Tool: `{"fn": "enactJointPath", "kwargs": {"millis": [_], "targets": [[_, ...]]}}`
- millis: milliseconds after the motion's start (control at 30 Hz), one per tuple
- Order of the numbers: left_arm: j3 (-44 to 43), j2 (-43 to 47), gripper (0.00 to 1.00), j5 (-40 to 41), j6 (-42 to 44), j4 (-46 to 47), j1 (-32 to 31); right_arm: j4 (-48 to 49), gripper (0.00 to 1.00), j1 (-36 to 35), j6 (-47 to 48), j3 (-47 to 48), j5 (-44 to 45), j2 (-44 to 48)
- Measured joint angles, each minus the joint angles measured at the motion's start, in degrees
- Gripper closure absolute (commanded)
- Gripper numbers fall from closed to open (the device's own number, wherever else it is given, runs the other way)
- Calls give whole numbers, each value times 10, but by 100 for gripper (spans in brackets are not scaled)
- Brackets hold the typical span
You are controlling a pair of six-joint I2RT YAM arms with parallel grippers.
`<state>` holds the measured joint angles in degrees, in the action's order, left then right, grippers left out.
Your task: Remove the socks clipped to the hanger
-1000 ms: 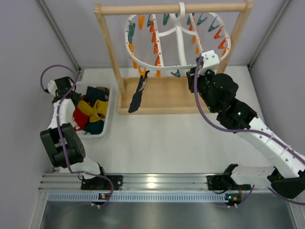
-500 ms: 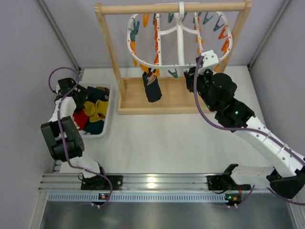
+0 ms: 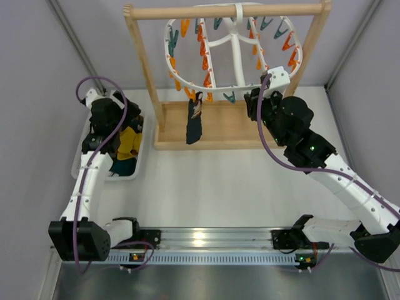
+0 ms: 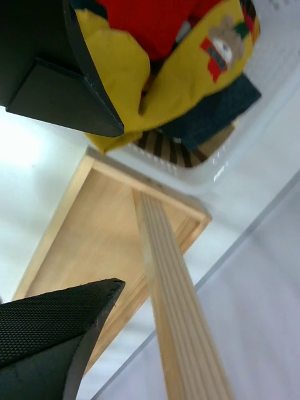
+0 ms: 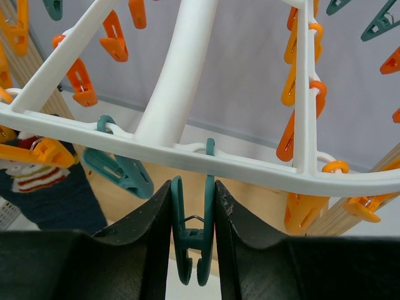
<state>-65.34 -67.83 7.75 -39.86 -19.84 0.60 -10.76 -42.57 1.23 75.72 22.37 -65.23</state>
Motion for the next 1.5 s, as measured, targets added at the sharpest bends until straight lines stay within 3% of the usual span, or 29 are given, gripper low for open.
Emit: {"fn": "enactJointPath", "kwargs": {"millis": [200,400,600,800,933,1067,1300,1500], "targets": [[63,14,2,66,1,-11,6,-2,73,2,0,0,-2,4],[103,73,2,-40,25,28,-17,-4,73,9,-9,0,-5,4],[242,145,2,-221,71,259,-92,-8,73,24,-18,2,-14,5],[318,93,2,-309,139,428,-168,-25,72,38,-26,14,-30,7],[337,69,2,-355,171,525,-184,-40,71,42,-29,24,-42,7],[336,45,2,-364,200,584,-204,-50,63,44,-30,24,-53,7],[332,5,2,-339,255,616,-301,-118,62,46,-38,24,-58,7],[290,-63,3,-319,275,620,-314,-135,62,47,-45,24,-61,12]]}}
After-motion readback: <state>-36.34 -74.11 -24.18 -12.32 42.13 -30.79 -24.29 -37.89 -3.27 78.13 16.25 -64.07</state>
